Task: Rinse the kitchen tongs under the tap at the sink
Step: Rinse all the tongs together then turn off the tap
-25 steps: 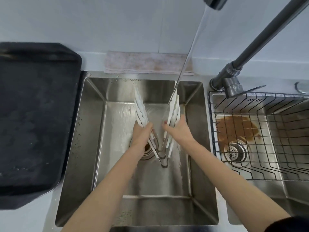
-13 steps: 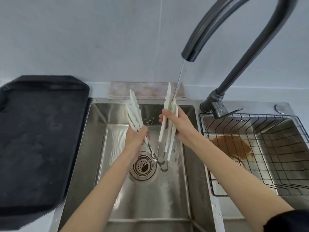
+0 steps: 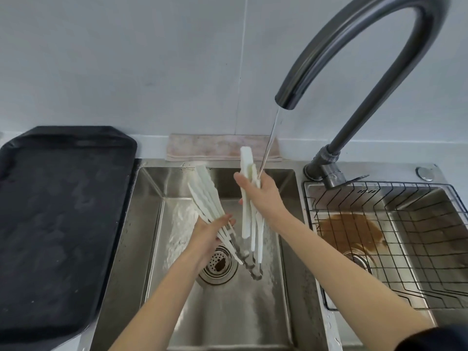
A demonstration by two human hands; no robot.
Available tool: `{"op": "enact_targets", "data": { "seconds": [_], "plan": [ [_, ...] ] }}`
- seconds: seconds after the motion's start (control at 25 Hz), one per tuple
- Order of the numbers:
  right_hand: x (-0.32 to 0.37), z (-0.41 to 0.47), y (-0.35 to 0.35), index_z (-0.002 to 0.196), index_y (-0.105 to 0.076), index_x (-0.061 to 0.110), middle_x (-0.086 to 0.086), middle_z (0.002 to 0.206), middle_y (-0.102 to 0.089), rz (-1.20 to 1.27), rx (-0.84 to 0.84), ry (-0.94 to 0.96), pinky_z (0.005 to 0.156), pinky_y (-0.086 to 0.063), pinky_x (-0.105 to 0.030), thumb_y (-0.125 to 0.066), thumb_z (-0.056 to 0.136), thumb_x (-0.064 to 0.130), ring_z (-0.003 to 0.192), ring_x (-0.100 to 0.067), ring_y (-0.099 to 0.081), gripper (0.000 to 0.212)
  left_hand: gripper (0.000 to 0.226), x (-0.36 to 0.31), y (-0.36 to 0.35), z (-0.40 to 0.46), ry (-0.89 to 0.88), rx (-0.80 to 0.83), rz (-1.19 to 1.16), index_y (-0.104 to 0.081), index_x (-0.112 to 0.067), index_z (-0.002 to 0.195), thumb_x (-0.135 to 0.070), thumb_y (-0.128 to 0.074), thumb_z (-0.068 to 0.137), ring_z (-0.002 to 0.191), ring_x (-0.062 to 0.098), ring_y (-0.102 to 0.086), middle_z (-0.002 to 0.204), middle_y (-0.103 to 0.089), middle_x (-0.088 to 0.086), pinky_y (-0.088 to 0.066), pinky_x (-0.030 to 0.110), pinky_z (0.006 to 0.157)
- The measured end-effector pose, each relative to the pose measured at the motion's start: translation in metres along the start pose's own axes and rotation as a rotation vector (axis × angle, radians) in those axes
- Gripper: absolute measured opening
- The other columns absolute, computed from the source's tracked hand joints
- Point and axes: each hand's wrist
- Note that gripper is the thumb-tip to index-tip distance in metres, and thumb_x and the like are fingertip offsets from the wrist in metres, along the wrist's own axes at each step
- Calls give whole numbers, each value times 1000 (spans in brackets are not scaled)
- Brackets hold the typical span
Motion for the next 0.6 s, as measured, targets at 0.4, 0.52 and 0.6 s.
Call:
{"op": "enact_targets", "data": {
  "seconds": [0.4,0.52,0.6],
  "plan": [
    [-32,-17,15,90,-53,26,3,66,-57,115,42,27,58,-49,-10,-52,87,10,54,-2,-56,16,27,13,1,1,67,1,36,-57,-20,105,-8,-64,81,111,23,-59,110,-65,4,-40,49,104],
    [-38,-18,26,83,-54,22,5,56,-53,262,-50,-90,53,-49,-19,-50,85,6,47,-6,-53,17,39,8,-5,2,11,85,67,-52,-18,115,-22,-67,79,96,19,-67,104,-66,6,-54,39,86],
    [-40,-18,34,83,-54,19,6,50,-50,439,-81,-158,50,-46,-24,-48,87,4,44,-9,-49,16,44,-3,-11,4,-33,140,46,-57,-14,108,-34,-70,70,85,17,-70,92,-69,4,-57,33,76]
  ]
}}
Point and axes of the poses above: each hand's wrist, its own z-axis towards the middle knuckle, its own y-axis out of the back of the hand, x = y × z
